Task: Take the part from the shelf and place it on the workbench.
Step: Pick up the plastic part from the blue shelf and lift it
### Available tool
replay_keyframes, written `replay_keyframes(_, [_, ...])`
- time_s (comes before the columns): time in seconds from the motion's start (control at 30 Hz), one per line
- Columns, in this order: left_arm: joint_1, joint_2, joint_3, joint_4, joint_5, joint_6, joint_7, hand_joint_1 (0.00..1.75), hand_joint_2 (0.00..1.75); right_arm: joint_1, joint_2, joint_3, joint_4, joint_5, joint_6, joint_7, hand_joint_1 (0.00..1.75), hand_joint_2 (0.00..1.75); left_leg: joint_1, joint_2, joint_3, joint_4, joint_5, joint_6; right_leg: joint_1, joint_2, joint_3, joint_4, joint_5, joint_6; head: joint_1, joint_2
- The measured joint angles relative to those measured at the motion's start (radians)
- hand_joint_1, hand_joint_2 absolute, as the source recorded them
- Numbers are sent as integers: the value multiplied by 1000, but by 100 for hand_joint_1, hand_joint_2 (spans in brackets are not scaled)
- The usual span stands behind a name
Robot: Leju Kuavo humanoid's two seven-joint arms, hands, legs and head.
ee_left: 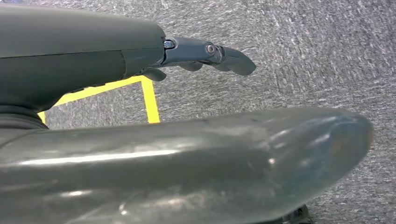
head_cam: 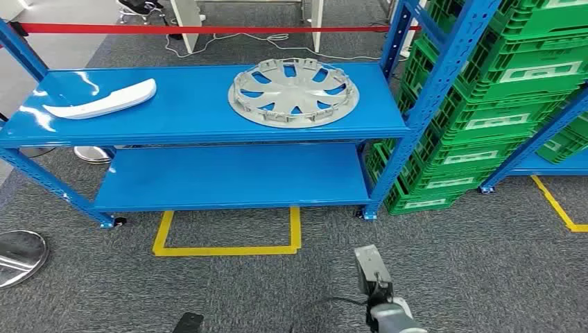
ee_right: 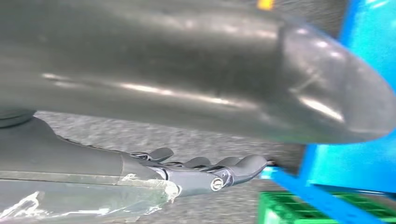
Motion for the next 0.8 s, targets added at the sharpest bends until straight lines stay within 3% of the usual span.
replay_keyframes(0.07, [0,0,0,0,0,0,0,0,0,1,9,16,-20,-58,17,-20,0,0,0,0,0,0,0,0,0,0,0,0,0,0,0,0])
replay_keyframes(0.13, [-1,0,0,0,-2,1,2,0,0,8,28,85,-78,-233,36,-51,0,0,0,0,-1,0,0,0,0,1,0,0,0,0,0,0])
replay_keyframes(0.23, [-1,0,-2,0,-11,-3,10,0,0,40,50,318,-214,-557,-1,-66,0,0,-1,0,-1,0,0,0,-1,1,-2,0,0,0,0,0])
replay_keyframes(0.3, [-2,0,-6,0,-18,-9,14,0,0,69,51,524,-338,-673,-52,-65,0,0,-1,1,-2,0,0,0,-1,2,-3,0,1,0,0,0])
replay_keyframes(0.43, [-6,1,-18,0,-28,-19,15,0,0,125,21,909,-628,-788,-78,-32,0,0,-1,2,-2,0,0,0,-1,3,-4,0,1,0,0,0])
replay_keyframes(0.53, [-6,1,-21,0,-33,-23,15,0,0,180,-1,1112,-811,-897,-29,-17,0,0,-1,2,-2,0,0,0,-1,2,-4,0,1,0,0,0])
replay_keyframes(0.63, [-8,0,-24,0,-35,-26,16,0,0,226,-20,1245,-946,-940,-6,-11,0,0,0,1,-3,0,0,0,0,2,-4,0,1,0,0,0])
replay_keyframes(0.8, [-9,1,-27,0,-40,-27,16,0,0,263,-38,1337,-1053,-964,11,-21,0,0,-1,1,-3,0,0,0,0,2,-4,0,1,0,0,0])
